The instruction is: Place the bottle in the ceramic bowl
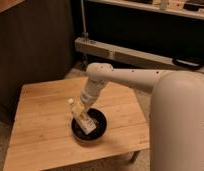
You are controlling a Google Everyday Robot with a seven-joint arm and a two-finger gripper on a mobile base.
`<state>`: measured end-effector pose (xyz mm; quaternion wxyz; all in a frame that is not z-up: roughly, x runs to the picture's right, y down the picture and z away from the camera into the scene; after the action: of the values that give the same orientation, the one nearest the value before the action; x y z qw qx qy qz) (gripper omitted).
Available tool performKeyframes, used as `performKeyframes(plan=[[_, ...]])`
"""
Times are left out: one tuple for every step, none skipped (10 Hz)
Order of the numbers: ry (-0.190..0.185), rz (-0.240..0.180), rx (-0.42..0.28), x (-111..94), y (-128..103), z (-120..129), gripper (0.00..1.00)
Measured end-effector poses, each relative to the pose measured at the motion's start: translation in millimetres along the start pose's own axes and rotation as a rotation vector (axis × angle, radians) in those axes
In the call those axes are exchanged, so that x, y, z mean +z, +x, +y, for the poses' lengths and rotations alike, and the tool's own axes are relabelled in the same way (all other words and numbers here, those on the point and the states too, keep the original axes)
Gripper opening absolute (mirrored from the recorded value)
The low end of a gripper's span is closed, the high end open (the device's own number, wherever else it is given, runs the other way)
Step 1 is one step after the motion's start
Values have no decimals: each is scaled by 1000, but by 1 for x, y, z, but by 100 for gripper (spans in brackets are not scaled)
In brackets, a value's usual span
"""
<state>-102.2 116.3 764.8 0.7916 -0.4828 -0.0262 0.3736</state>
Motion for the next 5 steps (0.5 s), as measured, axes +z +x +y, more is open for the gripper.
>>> performKeyframes(plan=[[1,-1,3,-1,1,-2,52],[2,-2,4,-1,1,-2,52],[1,-1,1,-1,0,-1,52],[1,-1,2,-1,0,-1,52],[1,-2,2,-1,0,-1,52]])
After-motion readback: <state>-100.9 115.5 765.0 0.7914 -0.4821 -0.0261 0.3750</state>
